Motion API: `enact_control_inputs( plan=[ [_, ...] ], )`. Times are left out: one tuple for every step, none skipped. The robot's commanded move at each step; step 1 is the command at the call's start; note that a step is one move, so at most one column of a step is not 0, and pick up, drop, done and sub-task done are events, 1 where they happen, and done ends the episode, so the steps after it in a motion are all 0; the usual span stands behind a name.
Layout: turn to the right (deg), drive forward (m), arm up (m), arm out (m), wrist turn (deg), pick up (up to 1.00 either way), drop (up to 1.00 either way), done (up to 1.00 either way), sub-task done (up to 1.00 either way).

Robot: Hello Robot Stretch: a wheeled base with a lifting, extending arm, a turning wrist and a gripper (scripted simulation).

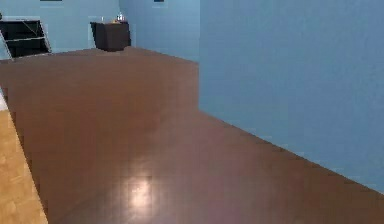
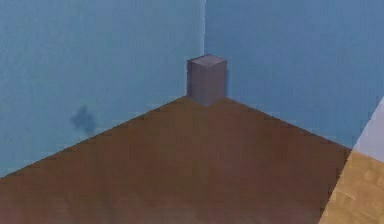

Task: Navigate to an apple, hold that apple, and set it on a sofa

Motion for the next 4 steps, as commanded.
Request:
enact_control_inputs(
  plan=[
    [-18.0,0.00,0.00,0.00,0.0,0.00,0.00,0.00,0.00],
    [0.0,1.00,0.00,0.00,0.0,0.00,0.00,0.00,0.00],
    [0.0,1.00,0.00,0.00,0.0,0.00,0.00,0.00,0.00],
    [0.0,1.00,0.00,0.00,0.0,0.00,0.00,0.00,0.00]
  ],
)
